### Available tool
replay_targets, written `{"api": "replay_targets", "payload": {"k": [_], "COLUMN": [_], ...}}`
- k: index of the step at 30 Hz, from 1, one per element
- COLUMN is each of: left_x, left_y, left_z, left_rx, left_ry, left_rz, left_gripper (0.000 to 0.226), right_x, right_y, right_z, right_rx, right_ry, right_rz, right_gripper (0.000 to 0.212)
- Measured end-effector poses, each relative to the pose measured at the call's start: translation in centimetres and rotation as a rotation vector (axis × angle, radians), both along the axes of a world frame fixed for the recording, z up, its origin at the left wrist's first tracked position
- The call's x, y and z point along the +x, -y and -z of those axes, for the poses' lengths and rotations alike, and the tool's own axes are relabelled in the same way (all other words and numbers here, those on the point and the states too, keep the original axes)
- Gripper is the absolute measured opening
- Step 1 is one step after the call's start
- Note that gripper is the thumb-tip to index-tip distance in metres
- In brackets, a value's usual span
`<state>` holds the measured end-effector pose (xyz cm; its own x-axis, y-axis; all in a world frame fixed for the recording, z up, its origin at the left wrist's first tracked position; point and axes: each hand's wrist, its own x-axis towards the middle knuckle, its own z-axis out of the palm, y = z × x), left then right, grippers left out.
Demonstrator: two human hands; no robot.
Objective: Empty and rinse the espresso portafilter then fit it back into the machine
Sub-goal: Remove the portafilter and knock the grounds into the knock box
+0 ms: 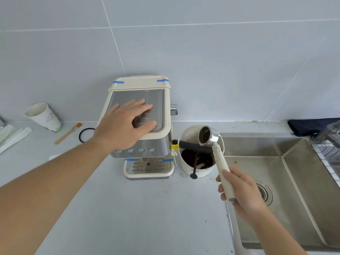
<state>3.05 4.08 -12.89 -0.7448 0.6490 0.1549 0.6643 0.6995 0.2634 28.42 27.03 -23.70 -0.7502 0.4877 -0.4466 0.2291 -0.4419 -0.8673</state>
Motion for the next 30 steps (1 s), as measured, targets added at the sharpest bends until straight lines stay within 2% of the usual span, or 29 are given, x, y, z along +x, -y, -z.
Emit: {"api": "replay_targets", "payload": {"k": [4, 7, 10, 15, 21, 30], "left_x": [0.2, 0.5, 0.3, 0.5, 0.3, 0.0], "left_y": [-0.1, 0.2, 0.1, 0.1, 0.2, -0.1], "left_z": [-0.3, -0.2, -0.5, -0.1, -0.3, -1.0], "left_rx": [-0.018, -0.023, -0.025, -0.043, -0.034, -0.105], "left_ry": [-0.013, -0.023, -0.031, -0.027, -0.024, 0.047], "left_rz": [0.019, 0.037, 0.038, 0.051, 0.062, 0.041], "left_gripper": [0.068, 0.068, 0.067, 0.063, 0.070, 0.061], "right_x": [0.6, 1.3, 1.9, 3.1, 4.1, 6.0], "right_y": [1.1, 2.1, 3.0, 4.4, 5.5, 3.6], "right_z": [-1.3, -2.4, -3.5, -5.0, -6.6, -7.5], "right_rx": [-0.216, -0.319, -0.374, -0.369, -0.267, -0.138], "right_ry": [-0.095, -0.171, -0.214, -0.222, -0.237, -0.269], "right_rz": [-0.034, -0.090, -0.105, -0.163, -0.105, -0.070], "right_gripper": [0.016, 0.045, 0.052, 0.045, 0.050, 0.035]}}
